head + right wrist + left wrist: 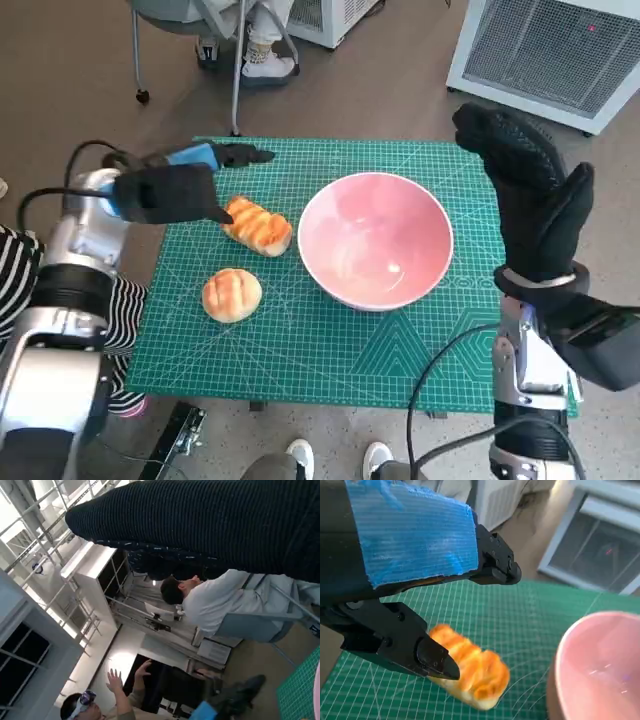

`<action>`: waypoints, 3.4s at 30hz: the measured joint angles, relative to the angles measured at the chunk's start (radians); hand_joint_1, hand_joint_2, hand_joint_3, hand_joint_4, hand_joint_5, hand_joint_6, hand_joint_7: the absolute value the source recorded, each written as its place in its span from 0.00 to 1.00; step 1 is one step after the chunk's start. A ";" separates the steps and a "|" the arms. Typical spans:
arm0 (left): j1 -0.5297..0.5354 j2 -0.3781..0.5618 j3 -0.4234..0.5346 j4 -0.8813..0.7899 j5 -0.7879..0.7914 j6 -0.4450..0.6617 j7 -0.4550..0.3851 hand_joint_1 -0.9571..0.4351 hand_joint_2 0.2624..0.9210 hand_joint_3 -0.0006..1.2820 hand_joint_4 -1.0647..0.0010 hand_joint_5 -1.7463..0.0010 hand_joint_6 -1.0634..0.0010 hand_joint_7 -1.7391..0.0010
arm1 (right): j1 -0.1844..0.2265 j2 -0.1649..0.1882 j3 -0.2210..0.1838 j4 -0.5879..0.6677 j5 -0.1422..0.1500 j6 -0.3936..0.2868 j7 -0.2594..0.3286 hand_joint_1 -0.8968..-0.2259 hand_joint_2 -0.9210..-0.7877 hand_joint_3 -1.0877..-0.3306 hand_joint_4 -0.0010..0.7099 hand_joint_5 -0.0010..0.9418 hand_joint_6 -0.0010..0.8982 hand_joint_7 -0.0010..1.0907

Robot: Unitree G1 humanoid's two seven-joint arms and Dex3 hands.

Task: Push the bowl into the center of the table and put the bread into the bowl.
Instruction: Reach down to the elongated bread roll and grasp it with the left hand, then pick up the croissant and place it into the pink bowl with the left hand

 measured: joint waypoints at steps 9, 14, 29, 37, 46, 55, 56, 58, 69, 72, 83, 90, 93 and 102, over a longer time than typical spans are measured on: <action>-0.027 -0.045 -0.063 0.082 0.062 0.054 0.056 0.71 0.81 0.01 0.87 1.00 0.67 1.00 | 0.000 0.000 -0.004 0.000 0.027 0.005 0.003 0.31 0.00 0.50 0.29 0.01 0.17 0.33; -0.037 -0.075 -0.096 0.123 0.095 0.081 0.087 0.71 0.81 0.01 0.86 1.00 0.67 1.00 | 0.000 0.000 -0.005 0.000 0.030 0.008 0.005 0.31 0.00 0.50 0.29 0.01 0.17 0.34; -0.045 -0.143 -0.161 0.193 0.159 0.150 0.124 0.68 0.81 0.01 0.88 1.00 0.67 1.00 | 0.001 0.000 -0.007 -0.011 0.030 0.013 0.010 0.32 0.00 0.50 0.29 0.00 0.17 0.34; -0.047 -0.172 -0.184 0.214 0.172 0.178 0.168 0.69 0.83 0.01 0.82 0.98 0.64 0.99 | 0.005 -0.001 -0.006 -0.017 0.030 0.014 0.011 0.33 0.00 0.50 0.29 0.00 0.17 0.34; -0.028 -0.190 -0.204 0.220 0.200 0.169 0.264 0.70 0.93 0.02 0.46 0.97 0.42 0.96 | 0.014 -0.004 -0.007 -0.029 0.030 0.015 0.012 0.36 0.00 0.50 0.29 0.00 0.16 0.34; -0.012 -0.190 -0.232 0.226 0.232 0.141 0.343 0.54 0.99 0.11 0.26 0.82 0.46 0.37 | 0.016 -0.008 -0.010 -0.033 0.030 0.014 0.012 0.35 0.00 0.50 0.29 0.00 0.15 0.35; -0.012 -0.188 -0.235 0.226 0.235 0.138 0.349 0.59 0.99 0.12 0.32 0.65 0.49 0.30 | 0.016 -0.008 -0.011 -0.033 0.029 0.014 0.012 0.35 0.00 0.50 0.30 0.01 0.16 0.35; -0.012 -0.185 -0.238 0.226 0.237 0.132 0.359 0.64 1.00 0.12 0.37 0.50 0.51 0.25 | 0.016 -0.008 -0.011 -0.033 0.029 0.013 0.012 0.35 0.00 0.50 0.30 0.01 0.16 0.35; -0.012 -0.160 -0.222 0.225 0.232 0.075 0.408 0.69 1.00 0.08 0.37 0.31 0.47 0.31 | 0.018 -0.009 -0.011 -0.034 0.026 0.010 0.012 0.34 0.00 0.50 0.30 0.01 0.16 0.35; -0.013 -0.147 -0.198 0.218 0.216 0.046 0.415 0.69 1.00 0.08 0.36 0.31 0.47 0.32 | 0.018 -0.009 -0.011 -0.034 0.026 0.010 0.012 0.34 0.00 0.50 0.30 0.01 0.16 0.35; -0.038 -0.124 -0.154 0.196 0.188 0.007 0.433 0.69 1.00 0.06 0.34 0.32 0.44 0.34 | 0.018 -0.009 -0.012 -0.034 0.026 0.010 0.012 0.33 0.00 0.50 0.30 0.00 0.16 0.35; -0.027 -0.095 -0.036 -0.016 0.089 -0.093 0.451 0.69 1.00 0.04 0.32 0.36 0.43 0.32 | 0.016 -0.007 -0.010 -0.038 0.027 0.008 0.011 0.34 0.00 0.50 0.30 0.00 0.16 0.35; -0.024 -0.091 0.005 -0.127 0.057 -0.113 0.466 0.69 1.00 0.04 0.31 0.37 0.42 0.31 | 0.016 -0.007 -0.010 -0.039 0.027 0.008 0.011 0.35 0.00 0.49 0.30 0.00 0.15 0.35; 0.055 -0.110 0.044 -0.460 -0.030 -0.221 0.445 0.69 1.00 0.04 0.30 0.41 0.42 0.28 | 0.021 -0.008 -0.011 -0.039 0.026 -0.003 0.012 0.34 0.00 0.49 0.30 0.00 0.14 0.35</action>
